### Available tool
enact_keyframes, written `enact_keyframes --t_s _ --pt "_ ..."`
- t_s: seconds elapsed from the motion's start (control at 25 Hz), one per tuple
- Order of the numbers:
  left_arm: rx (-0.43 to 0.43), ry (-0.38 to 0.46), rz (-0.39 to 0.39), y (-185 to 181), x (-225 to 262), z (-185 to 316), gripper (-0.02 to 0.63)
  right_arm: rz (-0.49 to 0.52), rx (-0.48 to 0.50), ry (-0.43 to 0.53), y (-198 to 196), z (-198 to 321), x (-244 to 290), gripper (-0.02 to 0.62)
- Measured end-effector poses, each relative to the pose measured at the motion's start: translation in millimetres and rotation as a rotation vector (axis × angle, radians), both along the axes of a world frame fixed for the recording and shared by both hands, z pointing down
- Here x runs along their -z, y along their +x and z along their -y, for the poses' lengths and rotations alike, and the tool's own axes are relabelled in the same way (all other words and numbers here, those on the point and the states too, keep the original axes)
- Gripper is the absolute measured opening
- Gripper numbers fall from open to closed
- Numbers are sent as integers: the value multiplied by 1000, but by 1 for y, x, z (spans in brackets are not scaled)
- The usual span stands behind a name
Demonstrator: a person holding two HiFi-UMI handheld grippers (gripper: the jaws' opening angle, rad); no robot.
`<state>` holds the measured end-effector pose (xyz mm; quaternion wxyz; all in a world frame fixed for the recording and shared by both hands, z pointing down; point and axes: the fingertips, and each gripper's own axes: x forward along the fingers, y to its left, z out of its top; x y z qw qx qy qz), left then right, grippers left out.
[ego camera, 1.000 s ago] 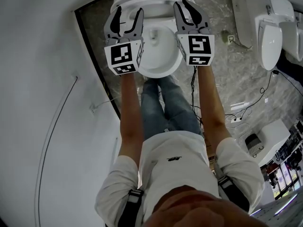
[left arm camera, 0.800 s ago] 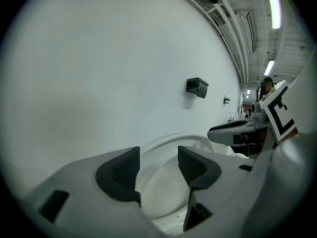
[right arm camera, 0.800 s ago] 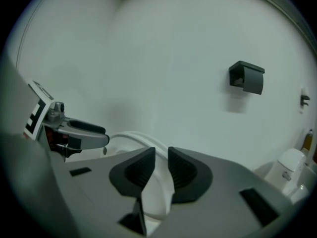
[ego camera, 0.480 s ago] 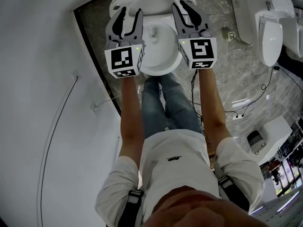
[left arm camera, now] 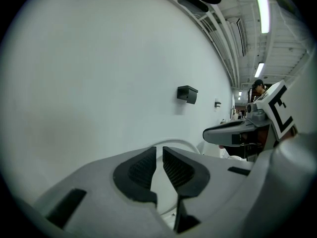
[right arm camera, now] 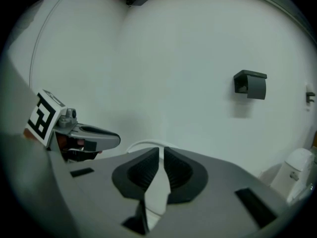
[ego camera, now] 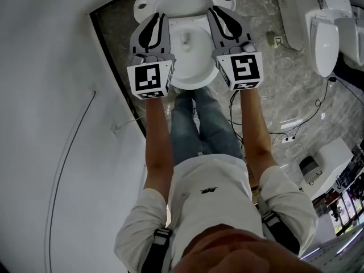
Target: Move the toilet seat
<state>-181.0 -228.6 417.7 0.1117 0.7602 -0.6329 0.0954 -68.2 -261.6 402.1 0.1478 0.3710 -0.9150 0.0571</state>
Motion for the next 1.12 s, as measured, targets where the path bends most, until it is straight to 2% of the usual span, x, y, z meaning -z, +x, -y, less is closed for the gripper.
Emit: enact_keyframes --t_s 0.24,0.52,1.12 --pt "-20 21 -5 1 15 -16 46 7 -4 9 2 -19 10 38" --pt "-48 7 -7 7 14 -45 38 -8 -25 -8 9 -49 5 32" --pt "-73 37 -1 19 31 -68 38 8 -37 20 18 -76 22 32"
